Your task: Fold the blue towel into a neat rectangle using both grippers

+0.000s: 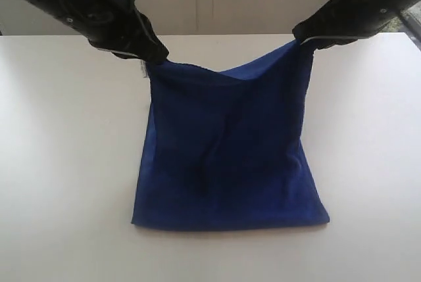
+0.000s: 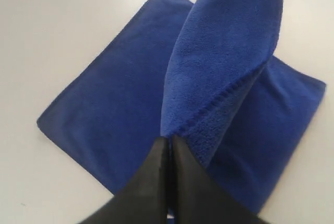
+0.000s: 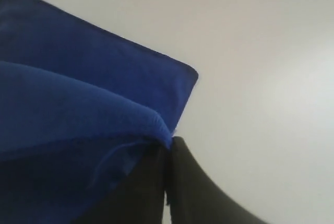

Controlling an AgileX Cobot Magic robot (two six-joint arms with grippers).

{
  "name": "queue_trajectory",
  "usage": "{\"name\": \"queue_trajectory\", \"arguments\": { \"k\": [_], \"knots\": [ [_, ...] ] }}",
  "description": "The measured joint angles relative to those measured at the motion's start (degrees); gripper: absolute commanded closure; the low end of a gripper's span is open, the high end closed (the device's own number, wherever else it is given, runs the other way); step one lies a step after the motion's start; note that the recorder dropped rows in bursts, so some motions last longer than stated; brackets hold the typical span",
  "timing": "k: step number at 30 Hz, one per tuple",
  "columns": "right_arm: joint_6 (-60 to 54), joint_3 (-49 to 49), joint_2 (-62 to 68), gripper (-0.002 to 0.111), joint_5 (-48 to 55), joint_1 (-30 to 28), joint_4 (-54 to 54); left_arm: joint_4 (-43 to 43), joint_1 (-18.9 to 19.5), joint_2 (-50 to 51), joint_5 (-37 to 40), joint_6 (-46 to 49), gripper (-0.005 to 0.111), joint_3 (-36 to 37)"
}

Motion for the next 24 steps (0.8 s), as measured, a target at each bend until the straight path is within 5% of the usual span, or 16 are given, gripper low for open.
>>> {"name": "queue_trajectory", "arguments": {
  "k": [16,24],
  "knots": [
    [-2.3,3.2,-21.1,0.108,22.7,5.0,0.8,-4.7,-3.2,-15.9,18.4,-13.0,0.107,0.0],
    [-2.8,3.5,-28.6,0.108,23.9,5.1,5.3,-4.7,-6.0,-20.1,22.5,-18.4,0.107,0.0]
  ]
}}
